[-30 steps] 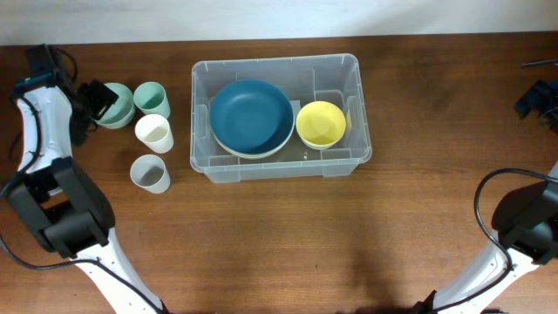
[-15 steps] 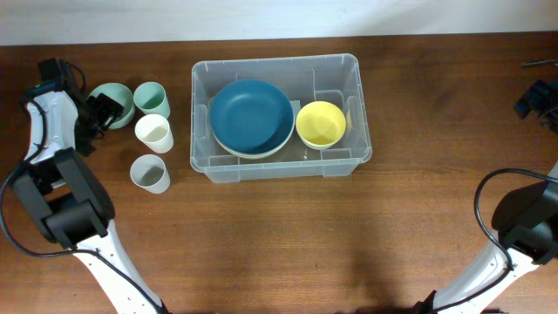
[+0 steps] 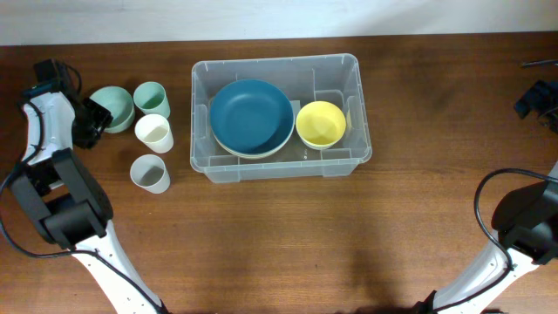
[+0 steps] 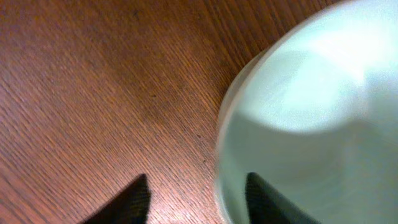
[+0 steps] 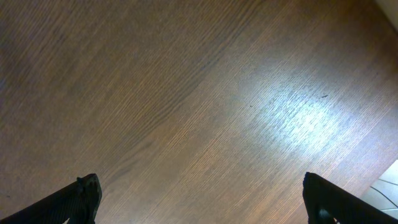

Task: Pack container
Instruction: 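Move the left gripper to the pale green bowl at far left, then grasp the rim of the pale green bowl with the left gripper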

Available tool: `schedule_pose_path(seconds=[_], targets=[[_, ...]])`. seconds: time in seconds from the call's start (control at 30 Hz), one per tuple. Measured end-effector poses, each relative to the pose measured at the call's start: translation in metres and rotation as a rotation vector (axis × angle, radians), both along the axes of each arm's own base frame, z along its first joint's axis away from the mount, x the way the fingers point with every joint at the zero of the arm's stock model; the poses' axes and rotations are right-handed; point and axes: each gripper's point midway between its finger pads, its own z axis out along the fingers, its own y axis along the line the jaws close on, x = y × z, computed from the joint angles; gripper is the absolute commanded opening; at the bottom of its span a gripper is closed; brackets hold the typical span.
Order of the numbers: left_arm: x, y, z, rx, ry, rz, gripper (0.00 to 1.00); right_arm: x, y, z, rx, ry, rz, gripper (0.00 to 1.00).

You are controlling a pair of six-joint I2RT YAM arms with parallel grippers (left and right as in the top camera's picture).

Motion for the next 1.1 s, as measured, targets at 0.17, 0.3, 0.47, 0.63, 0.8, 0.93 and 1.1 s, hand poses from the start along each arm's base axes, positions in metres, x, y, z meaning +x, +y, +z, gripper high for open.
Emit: schedule_pose_path(seconds=[0.17, 0.3, 0.47, 0.63, 0.8, 0.93, 1.1], targets=[[-0.003, -0.001, -0.018, -0.015, 0.034, -0.002, 0.24, 0.000, 0.000, 0.000, 0.000, 0.000, 0.000, 0.99], [-0.003, -0.001, -0.025, -0.018, 0.040, 0.001, 0.11, 0.000, 0.000, 0.000, 0.000, 0.000, 0.000, 0.99], [0.001, 0.001, -0.024, -0.020, 0.022, 0.005, 0.04, 0.000, 0.000, 0.000, 0.000, 0.000, 0.000, 0.99], [-0.002, 0.005, -0.021, -0.032, 0.022, 0.014, 0.01, 0.000, 0.000, 0.000, 0.000, 0.000, 0.000, 0.99], [-0.009, 0.016, -0.010, -0.035, 0.048, 0.039, 0.01, 0.000, 0.000, 0.000, 0.000, 0.000, 0.000, 0.99], [-0.002, 0.031, 0.016, -0.009, 0.018, 0.042, 0.01, 0.000, 0.000, 0.000, 0.000, 0.000, 0.000, 0.99], [0.014, 0.043, 0.070, 0.045, -0.071, 0.033, 0.01, 0.000, 0.000, 0.000, 0.000, 0.000, 0.000, 0.99]])
